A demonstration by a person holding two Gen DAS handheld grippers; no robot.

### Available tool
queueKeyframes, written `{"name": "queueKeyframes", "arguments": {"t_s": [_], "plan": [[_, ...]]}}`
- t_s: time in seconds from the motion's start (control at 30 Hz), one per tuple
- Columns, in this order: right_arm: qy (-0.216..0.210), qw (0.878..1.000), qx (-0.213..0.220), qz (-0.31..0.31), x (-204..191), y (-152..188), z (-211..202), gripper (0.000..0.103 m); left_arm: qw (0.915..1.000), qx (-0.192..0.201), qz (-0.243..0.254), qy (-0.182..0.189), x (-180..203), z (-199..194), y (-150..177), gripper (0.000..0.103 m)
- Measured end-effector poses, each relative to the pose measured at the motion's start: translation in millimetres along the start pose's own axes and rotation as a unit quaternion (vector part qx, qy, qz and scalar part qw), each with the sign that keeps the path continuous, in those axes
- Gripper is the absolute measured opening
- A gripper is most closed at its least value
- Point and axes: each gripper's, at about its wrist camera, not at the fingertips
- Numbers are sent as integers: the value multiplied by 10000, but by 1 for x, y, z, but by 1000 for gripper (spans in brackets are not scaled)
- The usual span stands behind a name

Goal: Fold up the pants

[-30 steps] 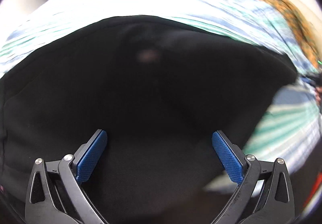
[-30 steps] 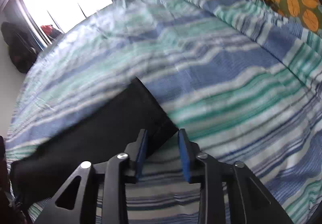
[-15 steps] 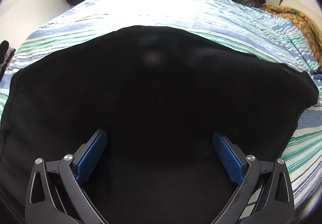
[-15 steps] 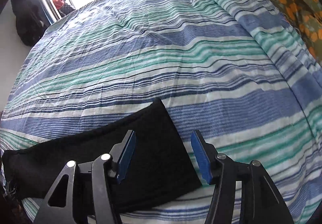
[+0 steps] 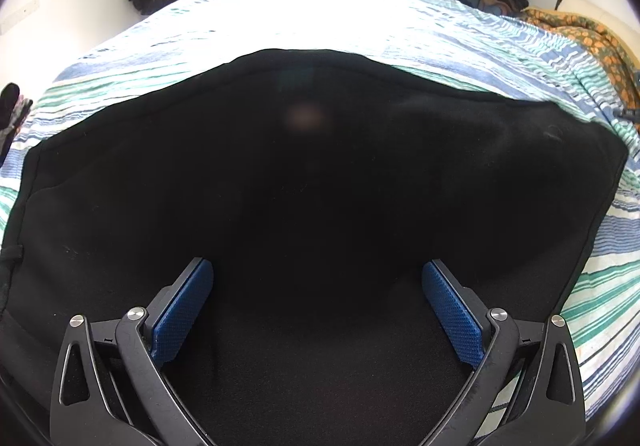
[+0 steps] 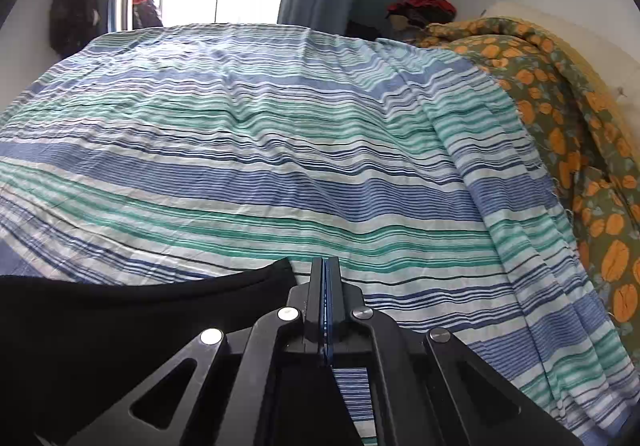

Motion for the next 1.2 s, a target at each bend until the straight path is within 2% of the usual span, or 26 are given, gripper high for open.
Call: {"name": "queueKeyframes", "arguments": {"t_s": [0.03,0.07,0.13,0.17,0.23,0.3,0.33,0.37,0.4,0.43,0.47,0.5,0.57,0.63,0.7,0.73,0.8,0.83,0.93,1.03,1.1,1.13,1.2], "plan": [[129,9996,-249,86,0,4,6,12,10000,-81,-5,-35,0,-4,-1,102],[130,9996,-228,123,-1,12,4,21,9999,-137,-43,-66,1,-10,-1,102],[-251,9996,77,52,-9,31,-12,28,9998,16,-205,57,3,-32,0,102],[-578,9982,183,-13,-18,39,-21,32,9993,205,-241,187,5,-44,1,102],[-1598,9863,246,-315,-53,52,-36,37,9981,513,-197,275,14,-61,-4,102],[-2596,9633,147,-670,-104,67,-49,45,9984,539,-20,176,28,-60,-16,102],[-3228,9429,-43,-821,-135,75,-53,57,9991,415,59,-47,33,-52,-22,102],[-3904,9153,-362,-924,-165,83,-53,67,9992,165,101,-337,36,-38,-26,102],[-4417,8882,-749,-1018,-196,91,-50,70,9980,-159,70,-601,36,-22,-30,102],[-4573,8756,-1028,-1170,-224,101,-48,70,9952,-531,-63,-824,28,-3,-28,103],[-4373,8820,-1098,-1367,-245,110,-49,70,9959,-629,-225,-605,17,2,-24,103],[-4058,8946,-1044,-1552,-256,114,-48,70,9972,-542,-380,-361,7,-5,-18,103],[-3769,9114,-880,-1400,-240,110,-37,67,9960,-512,-427,-603,-3,-24,-9,102],[-3140,9443,-828,-535,-180,96,-13,67,9961,-391,-327,-717,-12,-43,10,102],[-2345,9666,-992,281,-111,93,7,67,9966,-397,-334,-639,-19,-60,29,102],[-1887,9753,-1074,404,-83,96,8,67,9972,-396,-357,-534,-20,-70,40,102],[-939,9892,-1097,242,-50,111,-13,69,9979,-433,-330,-347,-14,-87,62,102],[-824,9914,-1020,51,-41,125,-31,71,9984,-432,-262,-249,-5,-95,75,102],[-1418,9863,-726,-431,-33,195,-98,73,9991,-391,140,27,32,-116,112,102],[-2613,9603,-734,-639,-46,293,-159,78,9968,-360,703,159,78,-126,152,102],[-3202,9407,-928,-633,-59,364,-179,78,9922,-522,1134,47,105,-120,176,102],[-3245,9386,-1034,-559,-65,394,-185,78,9899,-621,1271,-38,114,-118,188,102],[-2922,9492,-1159,-158,-55,444,-184,78,9897,-586,1290,-187,109,-123,205,103]]}}
Point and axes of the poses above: each gripper's, at about its wrist camera, not at the fingertips, and z roughly the way its jaws point, x to its right, y to its underside, and after that the axes turned 14 degrees about -x, right-handed
